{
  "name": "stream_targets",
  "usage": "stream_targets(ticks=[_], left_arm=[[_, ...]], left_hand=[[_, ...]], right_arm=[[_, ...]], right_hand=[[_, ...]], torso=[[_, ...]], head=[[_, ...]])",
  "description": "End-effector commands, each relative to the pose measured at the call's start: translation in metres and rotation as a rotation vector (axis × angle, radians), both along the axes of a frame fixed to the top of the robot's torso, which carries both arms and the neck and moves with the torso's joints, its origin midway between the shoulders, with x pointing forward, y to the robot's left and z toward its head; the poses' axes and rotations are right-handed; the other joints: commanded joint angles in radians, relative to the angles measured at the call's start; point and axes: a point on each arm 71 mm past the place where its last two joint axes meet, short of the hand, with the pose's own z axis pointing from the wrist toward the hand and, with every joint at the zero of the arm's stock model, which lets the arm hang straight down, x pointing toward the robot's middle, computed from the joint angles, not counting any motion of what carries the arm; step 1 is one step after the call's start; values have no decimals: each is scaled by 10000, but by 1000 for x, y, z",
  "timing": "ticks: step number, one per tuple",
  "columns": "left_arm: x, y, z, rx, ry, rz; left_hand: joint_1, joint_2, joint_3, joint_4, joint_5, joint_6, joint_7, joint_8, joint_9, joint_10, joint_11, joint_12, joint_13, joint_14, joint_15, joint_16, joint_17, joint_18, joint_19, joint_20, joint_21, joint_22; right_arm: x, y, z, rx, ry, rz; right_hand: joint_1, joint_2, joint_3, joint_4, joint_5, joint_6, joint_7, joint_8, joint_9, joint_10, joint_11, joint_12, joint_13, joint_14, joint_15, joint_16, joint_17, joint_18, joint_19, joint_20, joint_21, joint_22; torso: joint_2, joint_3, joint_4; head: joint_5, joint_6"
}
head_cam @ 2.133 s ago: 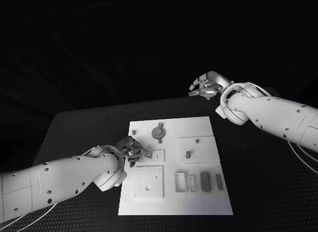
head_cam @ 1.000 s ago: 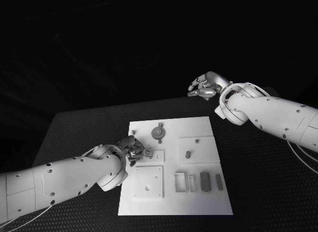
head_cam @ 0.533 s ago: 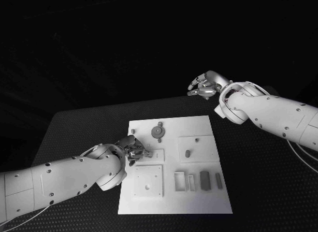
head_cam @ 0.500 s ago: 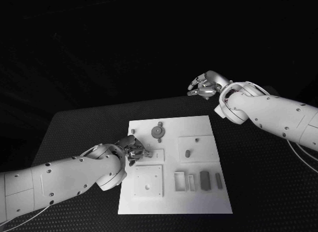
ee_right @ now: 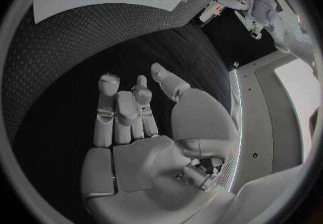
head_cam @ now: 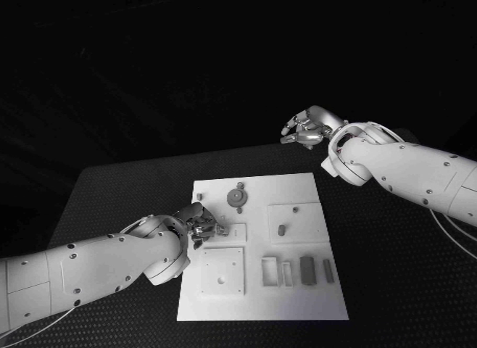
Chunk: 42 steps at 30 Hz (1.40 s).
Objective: Assemble the parts on the task board
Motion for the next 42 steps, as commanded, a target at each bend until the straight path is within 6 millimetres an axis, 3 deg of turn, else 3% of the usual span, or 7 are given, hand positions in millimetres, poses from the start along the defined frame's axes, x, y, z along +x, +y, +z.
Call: stream_targets(ticks=[1, 9, 17, 23, 31, 42], left_arm=[[-2, -1, -4, 104, 292, -162], [-1, 1, -3, 179, 223, -66], [-1, 0, -3, 304, 103, -108], [-1, 1, -2, 474, -20, -126], [0, 2, -2, 582, -133, -87], [-1, 0, -2, 550, -3, -153]], left_hand=[[-17, 99, -40, -15, 32, 1037, -486, 31, 1455, -64, -151, 46, -15, -97, -332, 50, -18, 147, -36, -12, 40, 226], [-141, -15, -74, 37, 29, 1058, -498, 51, 1469, -67, -161, 62, -37, -117, -343, 91, -75, 147, -47, -13, 66, 220], [-65, 54, 22, -14, 171, 1123, -527, 98, 1494, -26, -189, 93, -65, -107, -363, 165, -141, 141, -29, -6, 120, 222], [-19, 70, 94, -206, 1040, 1263, -546, 202, 1557, 140, -194, 96, -176, -56, -350, 280, -306, 64, 19, 87, 238, 217], [0, 96, 128, -338, 1352, 1325, -569, 255, 1604, 220, -214, 78, -245, -23, -360, 345, -410, 61, 51, 107, 293, 209], [-114, 56, 79, -317, 1219, 1328, -571, 267, 1628, 251, -213, 70, -283, -16, -363, 381, -483, 59, 61, 125, 313, 199]], right_arm=[[0, 1, 0, 0, 58, 118], [0, 1, 0, -6, 73, 115], [0, 0, 0, -12, 84, 110], [0, 0, 0, -19, 100, 99], [0, 0, 0, -21, 101, 92], [0, 0, -1, -28, 126, 123]], right_hand=[[-100, 29, -56, -11, -32, 90, 118, -8, 15, -20, 15, -30, 0, -34, 2, -53, 14, 270, -5, -94, -36, 156], [-107, 28, -57, -8, -33, 94, 116, -6, 18, -21, 14, -30, 0, -35, 0, -54, 15, 270, -5, -93, -38, 157], [-119, 28, -61, -2, -34, 97, 115, -5, 21, -22, 12, -30, 0, -36, -1, -55, 15, 270, -5, -92, -40, 157], [-126, 28, -63, 2, -34, 98, 115, -5, 23, -22, 11, -30, 0, -36, -2, -55, 16, 270, -5, -92, -41, 158], [-133, 30, -64, 6, -33, 100, 113, -5, 25, -23, 10, -30, 0, -37, -3, -56, 16, 270, -6, -92, -43, 159], [-138, 32, -63, 10, -33, 103, 111, -4, 28, -23, 8, -29, -1, -37, -5, -57, 17, 270, -5, -92, -44, 160]], torso=[[-4, 3, 213], [-4, 7, 217], [-11, 18, 202], [-8, 12, 205], [-6, 7, 212], [1, 3, 212]], head=[[1, -4], [14, -25], [39, -49], [36, -39], [29, -53], [35, -56]])
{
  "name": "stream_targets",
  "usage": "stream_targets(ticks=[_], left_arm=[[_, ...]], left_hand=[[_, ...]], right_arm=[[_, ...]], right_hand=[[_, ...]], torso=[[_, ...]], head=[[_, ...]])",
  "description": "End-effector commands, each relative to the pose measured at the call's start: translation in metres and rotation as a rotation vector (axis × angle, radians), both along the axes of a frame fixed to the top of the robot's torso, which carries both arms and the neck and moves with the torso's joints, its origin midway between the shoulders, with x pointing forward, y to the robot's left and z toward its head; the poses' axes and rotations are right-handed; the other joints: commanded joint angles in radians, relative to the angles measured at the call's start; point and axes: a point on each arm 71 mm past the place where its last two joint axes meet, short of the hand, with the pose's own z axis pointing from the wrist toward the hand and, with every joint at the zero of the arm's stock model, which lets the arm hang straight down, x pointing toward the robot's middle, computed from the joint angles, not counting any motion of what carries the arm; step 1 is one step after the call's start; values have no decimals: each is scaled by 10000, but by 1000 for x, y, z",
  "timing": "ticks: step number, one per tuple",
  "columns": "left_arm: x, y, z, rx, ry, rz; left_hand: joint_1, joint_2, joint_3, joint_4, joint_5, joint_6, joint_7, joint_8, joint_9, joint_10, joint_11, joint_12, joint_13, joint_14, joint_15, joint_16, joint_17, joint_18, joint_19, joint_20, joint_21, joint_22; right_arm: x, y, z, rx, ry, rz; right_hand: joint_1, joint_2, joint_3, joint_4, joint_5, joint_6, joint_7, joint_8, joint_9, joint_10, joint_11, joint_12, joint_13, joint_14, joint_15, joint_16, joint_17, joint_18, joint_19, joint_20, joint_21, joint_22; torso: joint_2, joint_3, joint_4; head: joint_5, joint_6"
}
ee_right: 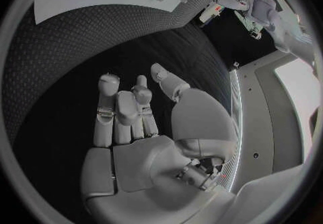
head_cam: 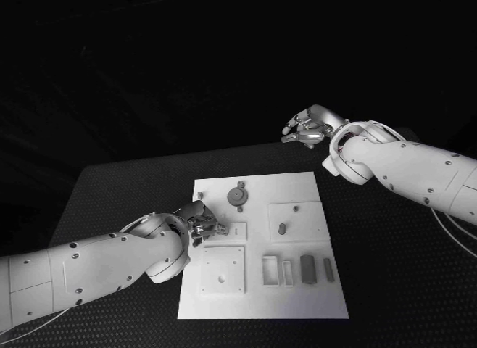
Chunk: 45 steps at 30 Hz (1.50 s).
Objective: Assemble the parts on the task board
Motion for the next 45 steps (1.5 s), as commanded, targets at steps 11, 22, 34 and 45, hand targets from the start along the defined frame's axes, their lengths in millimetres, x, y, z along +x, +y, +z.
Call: stream_targets(ticks=[11, 22, 34, 45], left_arm=[[-1, 0, -4, 134, 393, -87], [-1, 0, -4, 46, 367, -13], [0, 0, -3, -61, 324, 63], [0, -2, -1, -205, 270, 61]], left_hand=[[-625, -364, -372, 72, -184, 1338, -578, 77, 1551, 69, -13, -4, -67, -94, -336, 128, -168, 99, -33, 52, 53, 198], [-990, -513, -630, 258, -253, 1344, -593, 76, 1571, 76, -33, 8, -86, -113, -355, 181, -242, 125, -44, 51, 43, 186], [-1048, -547, -640, 322, -291, 1347, -601, 74, 1576, 75, -40, 9, -94, -117, -364, 196, -268, 140, -43, 45, 38, 182], [-1079, -592, -650, 353, -305, 1346, -604, 72, 1579, 77, -44, 11, -98, -117, -370, 206, -284, 146, -39, 44, 37, 181]], right_arm=[[0, 1, 0, -15, 89, 126], [0, 2, -1, -26, 129, 157], [0, 2, -1, -31, 141, 158], [1, 2, -1, -39, 159, 142]], right_hand=[[-102, -11, -64, 10, -33, 40, 123, -6, 17, -24, 7, -29, -1, -57, -25, -57, 18, 268, -7, -48, -47, 161], [-90, -1, -56, 2, -32, 51, 118, 0, 24, -23, 3, -27, -1, -56, -28, -57, 19, 268, -6, -51, -49, 163], [-92, -1, -57, -1, -32, 59, 116, 2, 29, -23, 0, -26, -1, -56, -31, -57, 21, 268, -5, -52, -50, 165], [-95, 2, -57, -1, -32, 61, 114, 2, 33, -23, -2, -26, -2, -56, -33, -58, 22, 268, -3, -53, -52, 166]], torso=[[5, -1, 212], [3, 18, 192], [-6, 6, 217], [0, 2, 214]], head=[[7, -28], [-4, -47], [-30, -42], [-39, -28]])
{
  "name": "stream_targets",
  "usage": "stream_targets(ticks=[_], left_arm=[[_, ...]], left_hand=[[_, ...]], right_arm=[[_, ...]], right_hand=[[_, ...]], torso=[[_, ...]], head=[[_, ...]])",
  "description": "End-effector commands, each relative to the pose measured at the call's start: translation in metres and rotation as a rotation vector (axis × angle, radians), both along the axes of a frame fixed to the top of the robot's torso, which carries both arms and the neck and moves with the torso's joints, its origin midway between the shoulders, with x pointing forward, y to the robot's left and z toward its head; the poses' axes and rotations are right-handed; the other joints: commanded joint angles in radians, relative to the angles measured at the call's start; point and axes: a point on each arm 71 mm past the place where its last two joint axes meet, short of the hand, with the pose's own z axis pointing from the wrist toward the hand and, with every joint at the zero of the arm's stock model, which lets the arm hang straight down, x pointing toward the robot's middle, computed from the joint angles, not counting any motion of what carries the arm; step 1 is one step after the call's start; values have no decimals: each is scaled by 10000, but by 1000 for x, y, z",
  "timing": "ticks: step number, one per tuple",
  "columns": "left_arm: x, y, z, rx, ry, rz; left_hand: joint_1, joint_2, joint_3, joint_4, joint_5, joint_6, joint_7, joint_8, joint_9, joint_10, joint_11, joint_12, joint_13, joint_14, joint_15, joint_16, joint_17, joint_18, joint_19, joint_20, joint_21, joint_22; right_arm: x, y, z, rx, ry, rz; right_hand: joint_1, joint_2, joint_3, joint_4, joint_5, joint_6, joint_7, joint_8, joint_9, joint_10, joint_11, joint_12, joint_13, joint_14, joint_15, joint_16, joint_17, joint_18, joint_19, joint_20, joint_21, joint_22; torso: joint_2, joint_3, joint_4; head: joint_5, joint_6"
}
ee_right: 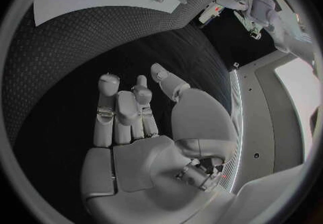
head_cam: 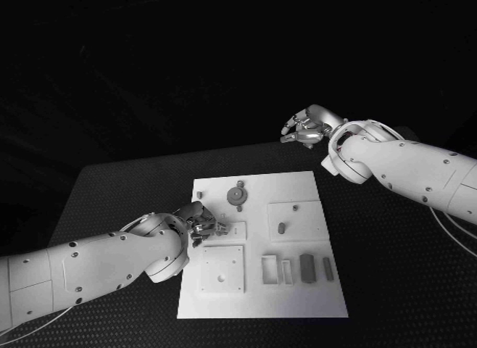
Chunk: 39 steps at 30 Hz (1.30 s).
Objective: Assemble the parts on the task board
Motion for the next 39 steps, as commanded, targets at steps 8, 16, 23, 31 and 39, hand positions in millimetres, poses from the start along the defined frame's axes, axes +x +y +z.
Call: stream_targets(ticks=[8, 16, 23, 31, 39], left_arm=[[0, -2, 1, -121, 46, -51], [0, -2, 0, -46, 196, -109], [0, -1, 0, -103, 212, -86], [1, 0, 0, -147, 220, -19], [5, 3, -1, 19, 342, 39]], left_hand=[[-110, -34, -12, 51, -26, 865, -125, -40, 0, -93, -1, 13, -11, -116, -117, 47, -18, 78, -5, 10, 37, 177], [-87, -57, 1, 45, -49, 852, -124, -47, 1, -98, -2, 12, -17, -124, -120, 53, -34, 88, -9, 5, 33, 177], [476, 308, 192, -454, 499, 851, -109, -42, 34, -93, 9, 33, -43, -154, -108, 117, -124, 100, -5, 24, 56, 190], [827, 491, 451, -683, 715, 839, -95, -61, 38, -95, 30, 33, -74, -168, -92, 143, -195, 97, 2, 49, 59, 183], [933, 465, 519, -730, 650, 809, -79, -77, 42, -108, 44, 21, -96, -182, -80, 145, -230, 95, -6, 60, 52, 180]], right_arm=[[0, 2, 0, -8, 66, 117], [0, 2, 0, -12, 84, 140], [0, 2, -1, -22, 107, 150], [0, 3, -1, -21, 112, 170], [0, 3, -1, -24, 118, 169]], right_hand=[[-98, 3, -57, -1, -33, 78, 97, -5, 20, -23, -2, -25, -1, -35, -15, -58, 15, 268, -16, -80, -53, 167], [-104, 2, -60, 1, -33, 79, 96, -6, 22, -23, -3, -25, -2, -35, -15, -58, 16, 268, -15, -80, -53, 167], [-108, 2, -60, 3, -33, 79, 96, -6, 24, -23, -3, -25, -2, -35, -16, -58, 16, 268, -14, -80, -54, 168], [-112, 5, -61, 5, -33, 80, 95, -6, 26, -23, -4, -24, -2, -35, -17, -58, 17, 268, -13, -80, -55, 169], [-137, 20, -64, 26, -33, 83, 94, -7, 31, -22, -5, -23, -3, -33, -18, -58, 18, 268, -7, -80, -55, 170]], torso=[[-5, -8, 214], [3, 1, 210], [5, -1, 212], [5, 1, 212], [1, 2, 212]], head=[[-22, -3], [-16, 0], [-12, -20], [-7, -33], [7, -61]])
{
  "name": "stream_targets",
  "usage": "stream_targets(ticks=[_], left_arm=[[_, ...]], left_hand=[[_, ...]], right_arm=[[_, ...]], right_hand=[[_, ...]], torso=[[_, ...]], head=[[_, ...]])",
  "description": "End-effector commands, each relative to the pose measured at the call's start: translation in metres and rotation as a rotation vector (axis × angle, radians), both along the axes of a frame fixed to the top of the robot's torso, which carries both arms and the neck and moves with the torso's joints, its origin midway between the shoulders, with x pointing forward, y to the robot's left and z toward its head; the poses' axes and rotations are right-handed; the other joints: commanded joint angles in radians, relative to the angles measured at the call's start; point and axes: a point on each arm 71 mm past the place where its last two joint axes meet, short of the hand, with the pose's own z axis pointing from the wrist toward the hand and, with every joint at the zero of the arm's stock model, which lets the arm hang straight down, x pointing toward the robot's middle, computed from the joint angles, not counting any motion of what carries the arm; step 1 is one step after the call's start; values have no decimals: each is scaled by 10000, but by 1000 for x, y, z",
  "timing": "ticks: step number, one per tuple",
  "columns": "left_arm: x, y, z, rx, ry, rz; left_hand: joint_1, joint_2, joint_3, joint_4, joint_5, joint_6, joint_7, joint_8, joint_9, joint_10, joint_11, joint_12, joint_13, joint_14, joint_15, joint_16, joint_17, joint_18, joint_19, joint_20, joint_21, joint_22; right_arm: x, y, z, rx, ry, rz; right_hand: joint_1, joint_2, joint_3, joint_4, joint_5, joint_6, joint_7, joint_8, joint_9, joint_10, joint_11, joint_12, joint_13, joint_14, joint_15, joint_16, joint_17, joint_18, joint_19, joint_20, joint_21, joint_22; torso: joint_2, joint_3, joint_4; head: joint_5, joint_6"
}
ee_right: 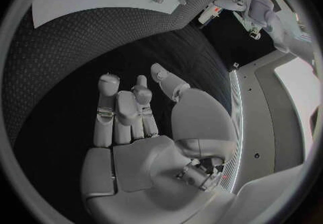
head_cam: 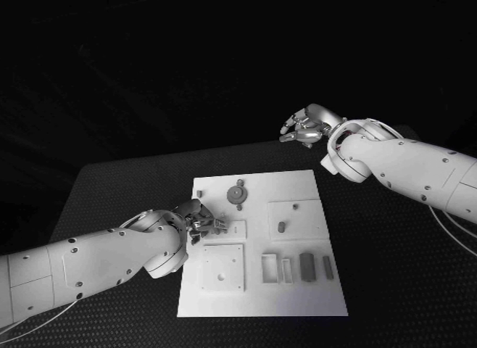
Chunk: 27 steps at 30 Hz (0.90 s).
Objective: Assemble the parts on the task board
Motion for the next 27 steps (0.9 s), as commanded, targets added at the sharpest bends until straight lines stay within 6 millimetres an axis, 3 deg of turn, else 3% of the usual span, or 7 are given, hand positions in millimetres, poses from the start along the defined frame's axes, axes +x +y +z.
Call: stream_targets(ticks=[1, 17, 27], left_arm=[[0, -1, -2, 95, 262, -181], [3, -6, -1, 519, 618, -717], [8, -6, 5, 408, 503, -626]], left_hand=[[635, 512, 416, -378, -50, 58, 165, -3, 16, -8, 71, 21, -16, -4, -77, 35, -16, 170, -7, 61, 52, 184], [1014, 355, 510, -539, 77, 10, 194, -23, 102, -54, 102, 23, -43, -72, -43, 59, -82, 168, -62, 84, 47, 196], [1165, 391, 489, -513, 136, -106, 225, -19, 324, -117, 129, 21, -65, -130, -20, 76, -133, 164, -107, 104, 42, 196]], right_arm=[[0, 1, 0, -6, 52, 113], [0, 3, 0, -9, 76, 146], [0, 3, 0, -7, 77, 164]], right_hand=[[-106, -11, -57, 20, -33, 51, 124, -7, 14, -21, -6, -23, -3, -50, -35, -58, 10, 268, 4, -99, -55, 170], [-121, -3, -58, 34, -33, 52, 123, -9, 17, -21, -6, -23, -3, -49, -37, -58, 12, 268, 7, -99, -57, 171], [-128, 3, -57, 42, -32, 53, 122, -10, 20, -21, -8, -22, -4, -48, -38, -58, 13, 268, 10, -101, -58, 171]], torso=[[-5, 4, 211], [-3, 7, 199], [-12, 1, 215]], head=[[8, -22], [-20, -68], [-45, -91]])
